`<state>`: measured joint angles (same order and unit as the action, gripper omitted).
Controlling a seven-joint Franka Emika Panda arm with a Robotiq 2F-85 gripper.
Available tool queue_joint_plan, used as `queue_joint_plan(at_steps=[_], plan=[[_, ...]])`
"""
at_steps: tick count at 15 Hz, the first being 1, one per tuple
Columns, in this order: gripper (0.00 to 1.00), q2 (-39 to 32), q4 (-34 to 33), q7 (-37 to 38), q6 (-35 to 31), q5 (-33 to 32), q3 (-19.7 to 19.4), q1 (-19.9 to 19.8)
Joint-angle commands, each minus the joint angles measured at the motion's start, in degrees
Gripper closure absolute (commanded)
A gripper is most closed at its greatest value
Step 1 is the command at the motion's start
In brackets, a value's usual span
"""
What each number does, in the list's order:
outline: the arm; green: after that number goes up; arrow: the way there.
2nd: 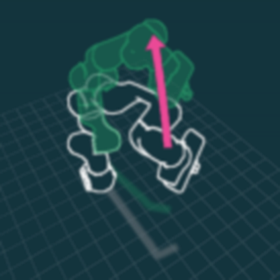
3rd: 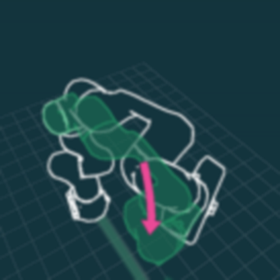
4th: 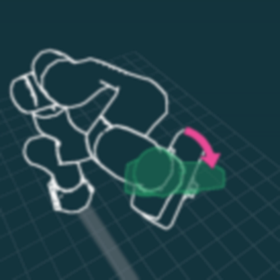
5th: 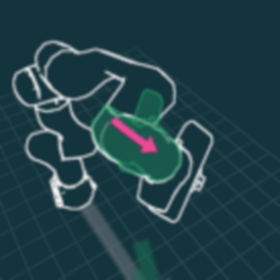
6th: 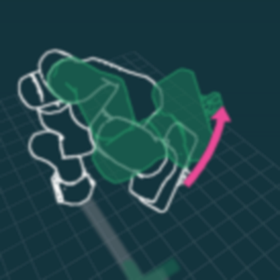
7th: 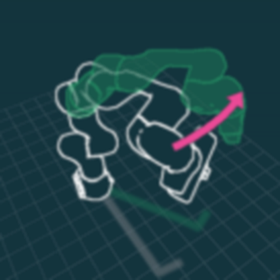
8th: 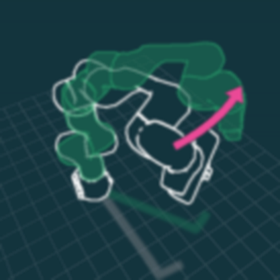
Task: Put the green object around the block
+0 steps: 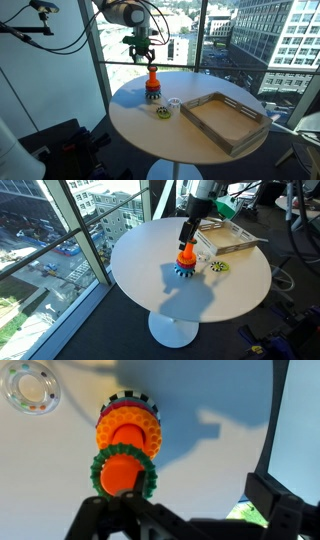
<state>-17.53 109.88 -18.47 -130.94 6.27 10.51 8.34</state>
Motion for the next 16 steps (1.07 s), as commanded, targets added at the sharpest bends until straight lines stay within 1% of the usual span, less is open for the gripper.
queue_joint_plan(at_steps=[1,9,16], plan=[[0.0,1.58,0.91,-1.86,1.78,2.32,1.14,-1.44],[0.0,1.57,0.75,-1.36,3.88,3.51,0.99,-1.35],[0.0,1.71,0.9,-1.17,3.57,2.96,0.82,-1.27]])
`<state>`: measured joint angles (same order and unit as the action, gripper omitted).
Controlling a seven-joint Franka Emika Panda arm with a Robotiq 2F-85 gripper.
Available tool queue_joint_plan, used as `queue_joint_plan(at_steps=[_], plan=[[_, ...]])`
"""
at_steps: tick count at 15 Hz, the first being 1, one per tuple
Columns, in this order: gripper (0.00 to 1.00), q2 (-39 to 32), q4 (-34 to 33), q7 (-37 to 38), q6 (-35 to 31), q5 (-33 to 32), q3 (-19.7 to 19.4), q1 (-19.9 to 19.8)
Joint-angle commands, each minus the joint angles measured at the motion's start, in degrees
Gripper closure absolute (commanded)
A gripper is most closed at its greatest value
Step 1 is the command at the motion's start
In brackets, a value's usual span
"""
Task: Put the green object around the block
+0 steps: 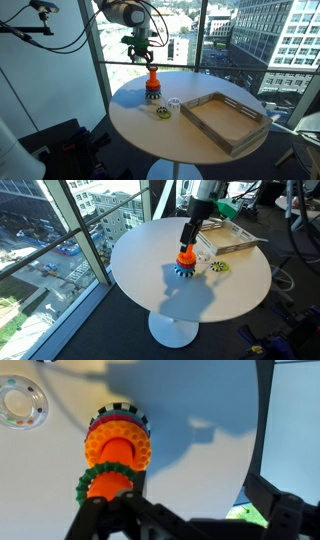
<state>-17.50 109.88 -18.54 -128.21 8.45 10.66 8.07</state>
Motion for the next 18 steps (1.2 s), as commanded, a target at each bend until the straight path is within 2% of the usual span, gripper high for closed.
queue_joint_plan(at_steps=[1,18], plan=[[0.0,1.7,0.95,-1.19,0.49,0.77,0.68,-1.0],[0.0,1.68,1.2,-1.01,-3.58,-0.09,0.52,-0.85]])
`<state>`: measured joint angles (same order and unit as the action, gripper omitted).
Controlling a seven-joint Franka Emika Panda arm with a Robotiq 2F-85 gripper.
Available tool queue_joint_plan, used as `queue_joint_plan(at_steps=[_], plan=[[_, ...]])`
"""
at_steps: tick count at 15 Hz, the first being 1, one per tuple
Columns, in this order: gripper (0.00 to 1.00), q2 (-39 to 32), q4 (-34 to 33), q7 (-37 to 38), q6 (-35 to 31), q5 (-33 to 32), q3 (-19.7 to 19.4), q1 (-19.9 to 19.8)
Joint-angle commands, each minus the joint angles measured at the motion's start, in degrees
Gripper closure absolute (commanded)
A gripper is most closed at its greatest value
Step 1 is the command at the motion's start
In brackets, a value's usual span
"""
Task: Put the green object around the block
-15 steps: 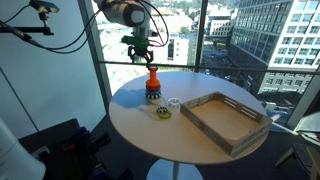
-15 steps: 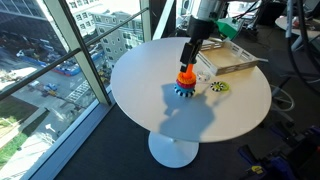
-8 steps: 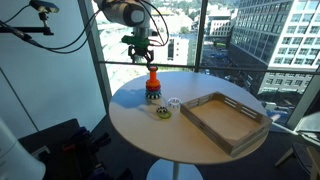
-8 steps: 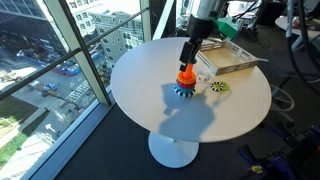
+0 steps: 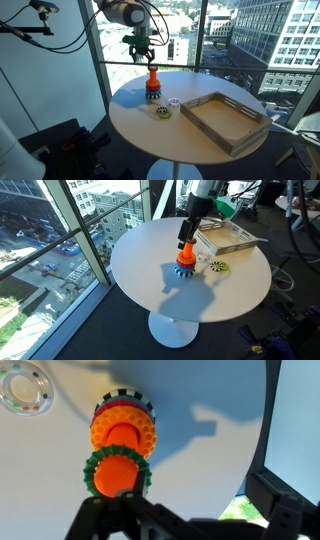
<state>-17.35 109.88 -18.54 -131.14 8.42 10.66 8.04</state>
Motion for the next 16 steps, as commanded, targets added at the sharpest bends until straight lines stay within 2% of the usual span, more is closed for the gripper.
queue_joint_plan(at_steps=[1,16], plan=[[0.0,1.53,1.2,-1.07,-0.69,-0.01,0.54,-0.84],[0.0,1.5,1.24,-0.56,-1.34,-0.37,0.41,-0.74]])
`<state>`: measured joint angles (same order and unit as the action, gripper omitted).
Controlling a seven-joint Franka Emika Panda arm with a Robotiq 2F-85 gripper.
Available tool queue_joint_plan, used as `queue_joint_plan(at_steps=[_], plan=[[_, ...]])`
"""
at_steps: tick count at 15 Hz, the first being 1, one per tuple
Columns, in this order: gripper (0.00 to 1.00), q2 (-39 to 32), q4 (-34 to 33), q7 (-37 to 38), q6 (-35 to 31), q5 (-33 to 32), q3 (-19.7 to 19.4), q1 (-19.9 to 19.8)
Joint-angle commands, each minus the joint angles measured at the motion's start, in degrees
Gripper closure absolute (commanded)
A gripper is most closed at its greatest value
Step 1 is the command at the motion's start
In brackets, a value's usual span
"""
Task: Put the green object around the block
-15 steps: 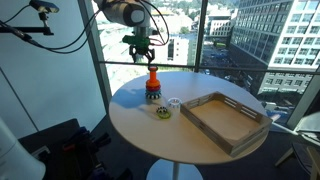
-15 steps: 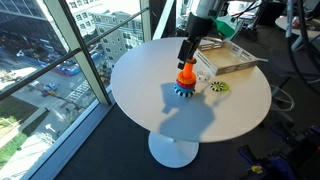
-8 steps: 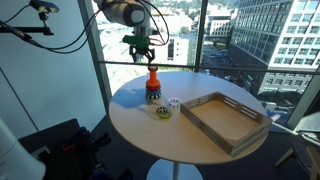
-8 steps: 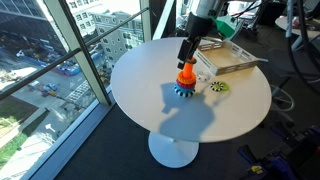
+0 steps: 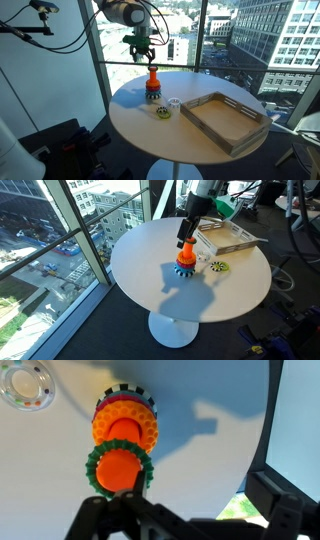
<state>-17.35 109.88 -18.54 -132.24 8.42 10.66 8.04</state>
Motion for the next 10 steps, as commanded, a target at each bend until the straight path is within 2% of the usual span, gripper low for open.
queue_joint_plan(at_steps=[1,10], plan=[[0.0,1.5,1.21,-0.56,0.01,-0.31,0.42,-0.76],[0.0,-0.34,-0.11,0.24,0.11,-0.25,0.51,-0.43]])
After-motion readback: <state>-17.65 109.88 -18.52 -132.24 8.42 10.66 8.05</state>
